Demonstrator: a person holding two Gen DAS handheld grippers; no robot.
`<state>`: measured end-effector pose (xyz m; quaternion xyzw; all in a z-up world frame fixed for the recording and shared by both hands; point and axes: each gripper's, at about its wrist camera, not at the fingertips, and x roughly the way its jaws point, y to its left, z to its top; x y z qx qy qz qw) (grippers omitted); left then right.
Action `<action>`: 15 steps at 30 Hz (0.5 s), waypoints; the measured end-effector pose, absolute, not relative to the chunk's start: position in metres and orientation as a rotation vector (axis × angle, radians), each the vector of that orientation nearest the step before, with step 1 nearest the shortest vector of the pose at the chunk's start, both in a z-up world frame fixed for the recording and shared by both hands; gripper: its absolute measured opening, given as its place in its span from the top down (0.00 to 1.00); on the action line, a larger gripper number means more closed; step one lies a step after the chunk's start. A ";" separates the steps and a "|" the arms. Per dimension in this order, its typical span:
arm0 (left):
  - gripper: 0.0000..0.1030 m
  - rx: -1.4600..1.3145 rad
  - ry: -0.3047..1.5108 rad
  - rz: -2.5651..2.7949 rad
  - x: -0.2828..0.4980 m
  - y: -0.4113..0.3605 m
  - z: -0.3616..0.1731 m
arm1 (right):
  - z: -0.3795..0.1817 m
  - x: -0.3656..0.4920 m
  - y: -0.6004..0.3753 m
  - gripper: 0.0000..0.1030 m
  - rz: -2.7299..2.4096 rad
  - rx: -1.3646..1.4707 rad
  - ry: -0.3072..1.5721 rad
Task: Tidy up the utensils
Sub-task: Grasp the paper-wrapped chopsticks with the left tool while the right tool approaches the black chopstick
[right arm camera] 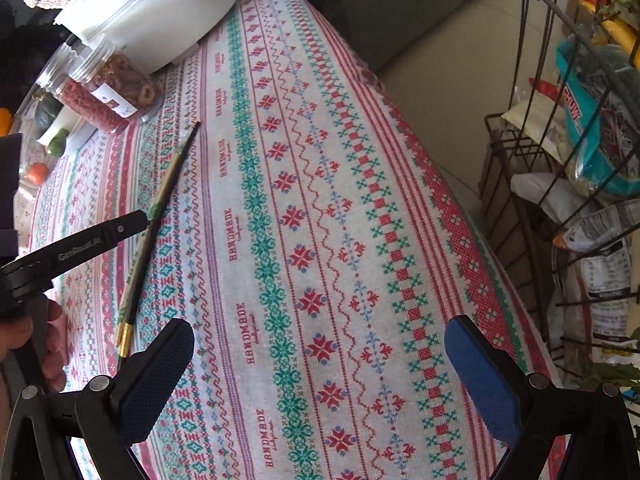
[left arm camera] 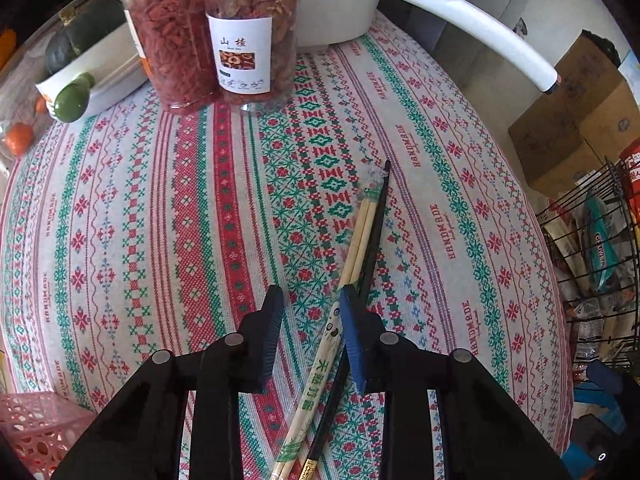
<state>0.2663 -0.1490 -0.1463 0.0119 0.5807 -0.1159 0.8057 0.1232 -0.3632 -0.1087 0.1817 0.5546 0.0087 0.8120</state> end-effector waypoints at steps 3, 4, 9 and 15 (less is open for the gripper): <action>0.73 0.057 1.282 -0.288 0.274 -0.161 -0.149 | -0.106 0.124 -0.363 0.00 0.026 0.387 1.175; 0.74 0.088 1.294 -0.285 0.275 -0.166 -0.150 | -0.105 0.124 -0.363 0.00 0.028 0.387 1.171; 0.73 0.196 1.341 -0.259 0.285 -0.187 -0.154 | -0.102 0.125 -0.369 0.00 0.022 0.419 1.154; 0.73 0.182 1.410 -0.251 0.301 -0.196 -0.159 | -0.107 0.128 -0.374 0.00 0.007 0.441 1.166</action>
